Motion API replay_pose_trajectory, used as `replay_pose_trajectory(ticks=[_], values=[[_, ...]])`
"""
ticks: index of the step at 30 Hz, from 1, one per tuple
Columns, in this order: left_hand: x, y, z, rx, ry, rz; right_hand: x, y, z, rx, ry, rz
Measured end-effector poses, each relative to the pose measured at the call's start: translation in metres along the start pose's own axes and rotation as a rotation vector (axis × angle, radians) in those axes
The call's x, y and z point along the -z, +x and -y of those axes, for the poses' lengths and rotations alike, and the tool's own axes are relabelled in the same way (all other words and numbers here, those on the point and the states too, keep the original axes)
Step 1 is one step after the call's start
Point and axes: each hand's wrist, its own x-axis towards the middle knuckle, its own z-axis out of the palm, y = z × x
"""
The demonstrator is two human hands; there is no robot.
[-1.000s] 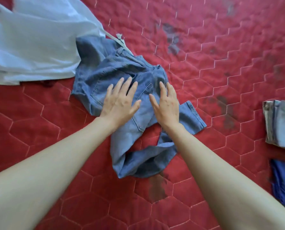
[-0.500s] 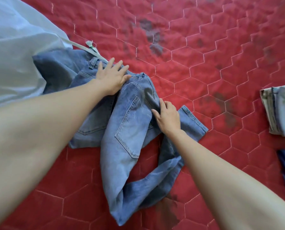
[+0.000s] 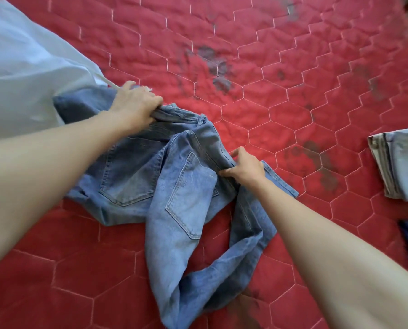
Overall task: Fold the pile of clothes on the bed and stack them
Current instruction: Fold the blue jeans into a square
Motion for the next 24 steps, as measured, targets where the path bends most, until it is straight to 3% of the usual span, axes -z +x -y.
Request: replay_pose_trajectory(ticks=[7,12,19,24], values=[[0.07,-0.089,0.006,0.064,0.025,-0.405,0.065,-0.041,0.026,0.202,0.182,-0.437],[0.109,-0.186,-0.015,0.099,0.081,-0.499,0.112,-0.108,0.023,0.453,0.079,-0.747],[0.08,-0.349,-0.109,0.08,0.016,-0.494,0.071,-0.236,-0.056,0.941,-0.044,-0.72],[0.01,-0.456,-0.207,0.03,-0.049,-0.33,-0.013,-0.323,-0.151,1.08,-0.228,-0.541]])
